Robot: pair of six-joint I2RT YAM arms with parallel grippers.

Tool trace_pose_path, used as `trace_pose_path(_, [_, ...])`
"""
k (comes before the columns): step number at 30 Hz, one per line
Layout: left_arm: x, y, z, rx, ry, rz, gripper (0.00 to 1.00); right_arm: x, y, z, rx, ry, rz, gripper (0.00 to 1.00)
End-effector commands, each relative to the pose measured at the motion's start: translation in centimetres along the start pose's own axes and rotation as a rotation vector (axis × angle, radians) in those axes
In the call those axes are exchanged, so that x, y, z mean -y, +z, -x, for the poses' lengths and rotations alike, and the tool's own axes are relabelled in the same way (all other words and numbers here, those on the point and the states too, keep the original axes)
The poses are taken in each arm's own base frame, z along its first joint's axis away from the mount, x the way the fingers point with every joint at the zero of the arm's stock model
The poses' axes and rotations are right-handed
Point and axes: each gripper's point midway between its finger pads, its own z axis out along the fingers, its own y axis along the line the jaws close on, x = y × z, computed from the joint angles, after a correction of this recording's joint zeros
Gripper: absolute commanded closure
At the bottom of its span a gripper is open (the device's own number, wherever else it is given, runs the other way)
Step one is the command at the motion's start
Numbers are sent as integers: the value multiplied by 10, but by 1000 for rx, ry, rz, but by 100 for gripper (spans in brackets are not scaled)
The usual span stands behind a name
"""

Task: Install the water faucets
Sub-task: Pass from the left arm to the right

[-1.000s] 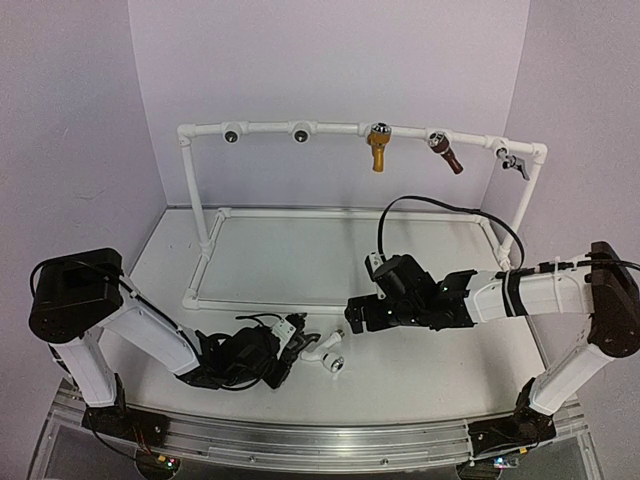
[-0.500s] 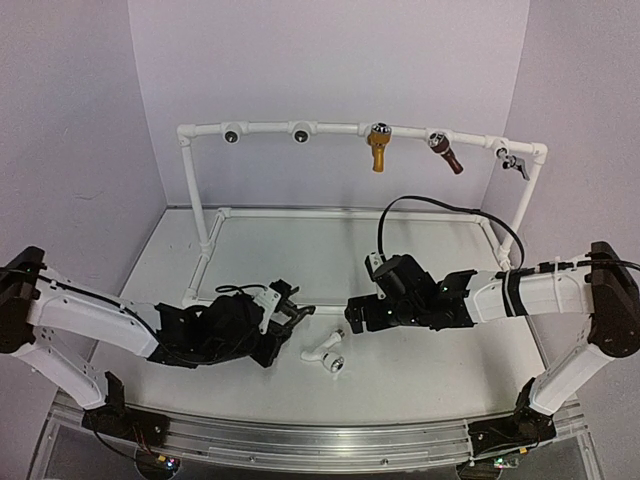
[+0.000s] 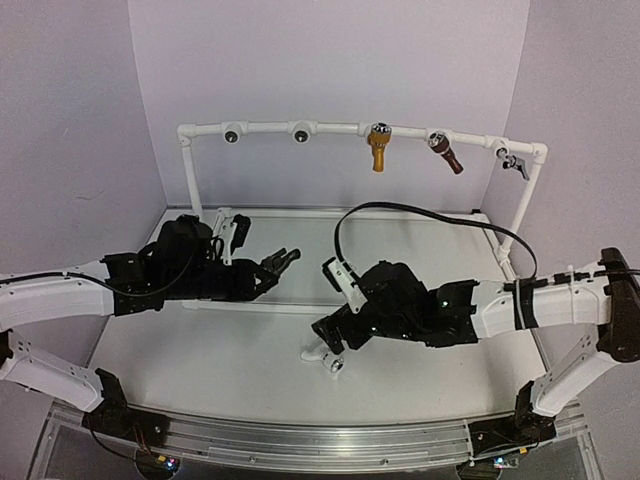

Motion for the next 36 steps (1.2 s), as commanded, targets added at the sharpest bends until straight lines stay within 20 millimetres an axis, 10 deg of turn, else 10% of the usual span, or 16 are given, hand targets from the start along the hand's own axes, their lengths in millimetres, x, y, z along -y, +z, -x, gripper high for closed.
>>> trace_pose_path(1, [60, -15, 22, -51, -35, -207, 100, -23, -39, 66, 225, -351, 71, 2])
trace_pose_path(9, [70, -21, 33, 27, -18, -275, 100, -61, -92, 103, 448, -663, 258, 10])
trace_pose_path(10, [78, -24, 25, -9, -7, -329, 100, -66, -97, 102, 466, -698, 288, 13])
trace_pose_path(11, [131, -67, -32, -342, 78, -725, 100, -68, -101, 103, 482, -724, 306, 15])
trace_pose_path(13, [143, -85, -44, -412, 108, -845, 100, -70, -103, 108, 498, -745, 316, 16])
trace_pose_path(23, [143, -93, -64, -561, 43, -797, 100, -46, -113, 120, 511, -638, 344, 7])
trace_pose_path(36, [154, -98, -51, -531, 66, -822, 100, -89, -97, 95, 389, -584, 708, 29])
